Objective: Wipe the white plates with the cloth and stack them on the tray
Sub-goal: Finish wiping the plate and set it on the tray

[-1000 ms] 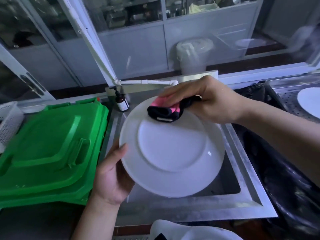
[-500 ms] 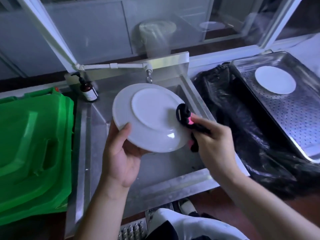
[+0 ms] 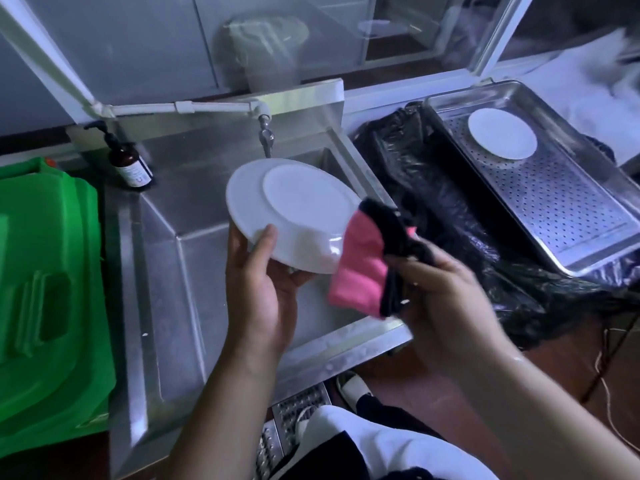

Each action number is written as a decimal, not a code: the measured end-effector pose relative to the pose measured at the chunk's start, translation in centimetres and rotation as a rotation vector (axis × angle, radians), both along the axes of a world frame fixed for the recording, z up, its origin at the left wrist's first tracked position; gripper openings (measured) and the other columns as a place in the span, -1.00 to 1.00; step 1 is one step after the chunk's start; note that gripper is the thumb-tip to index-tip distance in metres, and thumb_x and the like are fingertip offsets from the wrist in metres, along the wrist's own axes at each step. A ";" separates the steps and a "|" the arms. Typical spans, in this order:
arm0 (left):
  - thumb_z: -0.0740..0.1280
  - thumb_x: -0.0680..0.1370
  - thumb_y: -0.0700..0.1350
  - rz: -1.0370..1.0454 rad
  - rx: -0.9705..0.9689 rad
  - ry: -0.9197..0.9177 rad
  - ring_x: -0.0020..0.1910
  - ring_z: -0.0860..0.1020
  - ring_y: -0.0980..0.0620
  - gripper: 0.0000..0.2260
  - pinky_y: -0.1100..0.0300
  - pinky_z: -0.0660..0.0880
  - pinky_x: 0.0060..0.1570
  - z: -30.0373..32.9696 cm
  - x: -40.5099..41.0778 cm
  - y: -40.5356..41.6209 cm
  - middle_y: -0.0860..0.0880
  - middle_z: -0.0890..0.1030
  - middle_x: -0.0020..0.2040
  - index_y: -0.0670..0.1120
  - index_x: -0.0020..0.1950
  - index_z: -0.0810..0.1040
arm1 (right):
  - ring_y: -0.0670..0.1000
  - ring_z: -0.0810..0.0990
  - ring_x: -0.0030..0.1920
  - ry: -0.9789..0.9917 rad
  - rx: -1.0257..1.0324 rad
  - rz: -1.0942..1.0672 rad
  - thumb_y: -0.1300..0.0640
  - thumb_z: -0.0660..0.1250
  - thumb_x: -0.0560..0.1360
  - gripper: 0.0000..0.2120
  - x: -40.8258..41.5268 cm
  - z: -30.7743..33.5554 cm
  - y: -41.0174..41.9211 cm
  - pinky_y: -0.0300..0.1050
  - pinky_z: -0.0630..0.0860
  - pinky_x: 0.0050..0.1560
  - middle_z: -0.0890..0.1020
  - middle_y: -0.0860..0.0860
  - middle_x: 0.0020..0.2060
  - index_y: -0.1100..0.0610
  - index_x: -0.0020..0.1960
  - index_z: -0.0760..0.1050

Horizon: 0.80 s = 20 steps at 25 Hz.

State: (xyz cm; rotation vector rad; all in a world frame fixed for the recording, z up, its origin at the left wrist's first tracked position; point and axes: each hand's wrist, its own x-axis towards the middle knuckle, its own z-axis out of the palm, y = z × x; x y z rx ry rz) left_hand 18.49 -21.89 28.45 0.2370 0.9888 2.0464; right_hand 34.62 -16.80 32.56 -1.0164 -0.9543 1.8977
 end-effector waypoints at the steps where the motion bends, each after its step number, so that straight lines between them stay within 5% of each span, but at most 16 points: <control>1: 0.25 0.63 -0.18 -0.021 -0.013 -0.020 0.09 0.62 -0.09 -0.58 0.03 0.61 -0.26 -0.2 -0.1 -0.2 -0.09 0.61 0.24 0.00 0.50 0.40 | -0.06 0.65 -0.27 -0.086 0.119 -0.065 0.44 0.28 0.50 -0.71 0.8 0.0 0.8 -0.09 0.63 -0.26 0.70 -0.02 -0.24 0.15 0.03 0.67; 4: 0.22 0.64 -0.15 -0.079 -0.066 -0.141 -0.05 0.61 -0.07 -0.62 0.08 0.60 -0.32 -0.4 0.7 -0.5 -0.11 0.64 0.12 -0.07 0.48 0.42 | -0.16 0.64 -0.05 -0.446 0.730 -0.158 0.47 0.34 0.51 -0.57 1.8 -0.6 1.9 -0.13 0.57 0.05 0.72 -0.20 -0.09 -0.03 0.11 0.65; 8: 0.21 0.66 -0.17 -0.109 -0.142 -0.375 -0.12 0.71 -0.08 -0.69 -0.01 0.66 -0.09 0.2 0.2 -1.2 -0.15 0.73 -0.03 -0.20 0.37 0.52 | -0.02 0.45 0.42 -0.753 1.320 0.292 0.32 0.37 0.41 -0.50 1.2 -3.7 1.1 0.00 0.32 0.45 0.56 -0.02 0.34 0.11 0.35 0.54; 12: 0.22 0.66 -0.20 -0.067 -0.223 -0.469 -0.13 0.70 -0.18 -0.82 -0.19 0.62 -0.04 0.2 0.4 -2.3 -0.23 0.72 -0.12 -0.24 0.11 0.58 | 0.09 0.60 0.27 -0.858 1.618 0.208 0.31 0.33 0.49 -0.64 0.9 -4.6 1.6 0.04 0.52 0.27 0.65 0.04 0.23 0.19 0.27 0.61; 16: 0.24 0.65 -0.23 0.000 -0.254 -0.571 -0.12 0.69 -0.27 -0.86 -0.23 0.65 -0.17 0.5 -0.1 -3.0 -0.30 0.70 -0.12 -0.27 0.08 0.56 | 0.07 0.66 0.18 -0.804 1.774 0.259 0.23 0.12 0.63 -0.67 -0.6 -4.4 2.0 -0.02 0.61 0.12 0.69 0.01 0.16 0.19 0.21 0.64; 20: 0.34 0.63 -0.16 -0.014 -0.220 -0.607 0.19 0.62 -0.31 -0.88 -0.26 0.65 -0.17 0.4 -1.4 -3.0 -0.30 0.58 0.11 -0.19 0.12 0.53 | 0.07 0.72 0.01 -0.794 1.579 0.346 0.39 0.34 0.43 -0.57 -3.0 -4.8 2.8 -0.03 0.64 -0.24 0.72 0.00 0.07 0.09 0.24 0.63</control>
